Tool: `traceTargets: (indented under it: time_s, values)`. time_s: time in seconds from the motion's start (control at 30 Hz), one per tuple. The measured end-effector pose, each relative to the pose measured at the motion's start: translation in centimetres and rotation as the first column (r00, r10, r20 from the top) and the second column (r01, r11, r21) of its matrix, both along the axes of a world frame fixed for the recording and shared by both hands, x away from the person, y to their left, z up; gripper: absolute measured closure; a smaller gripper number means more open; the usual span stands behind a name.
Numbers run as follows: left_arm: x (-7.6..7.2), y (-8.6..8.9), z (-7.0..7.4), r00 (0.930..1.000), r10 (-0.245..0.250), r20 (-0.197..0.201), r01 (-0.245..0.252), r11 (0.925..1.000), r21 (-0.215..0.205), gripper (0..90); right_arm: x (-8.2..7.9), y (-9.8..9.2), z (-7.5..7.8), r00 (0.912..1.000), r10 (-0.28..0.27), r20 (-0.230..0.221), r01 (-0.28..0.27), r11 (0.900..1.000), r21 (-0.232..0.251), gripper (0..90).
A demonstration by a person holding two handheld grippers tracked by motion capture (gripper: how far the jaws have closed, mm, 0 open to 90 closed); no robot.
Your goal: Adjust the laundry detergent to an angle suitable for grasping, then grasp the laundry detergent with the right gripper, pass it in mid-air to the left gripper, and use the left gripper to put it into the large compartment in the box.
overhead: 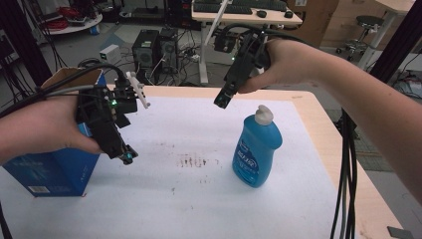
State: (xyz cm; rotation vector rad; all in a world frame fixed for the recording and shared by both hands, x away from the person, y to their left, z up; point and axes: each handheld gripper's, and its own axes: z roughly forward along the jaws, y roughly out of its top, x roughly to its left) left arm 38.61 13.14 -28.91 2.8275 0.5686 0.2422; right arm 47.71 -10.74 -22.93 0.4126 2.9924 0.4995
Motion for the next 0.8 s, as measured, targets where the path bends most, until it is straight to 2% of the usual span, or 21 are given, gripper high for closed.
traceTargets:
  time_s: [0.63, 0.8]
  values:
    - [0.20, -0.07, 0.01, 1.0000, -0.008, -0.005, 0.008, 0.9999, 0.007, 17.5, -0.19, 0.02, 0.17, 0.9999, 0.008, 0.006, -0.008, 1.000, 0.006, 13.2]
    - [0.31, 0.06, -0.01, 1.0000, -0.008, -0.006, 0.008, 1.0000, 0.000, 17.5, -0.46, -0.39, 0.84, 0.9999, 0.001, 0.014, -0.001, 0.999, 0.038, 13.2]
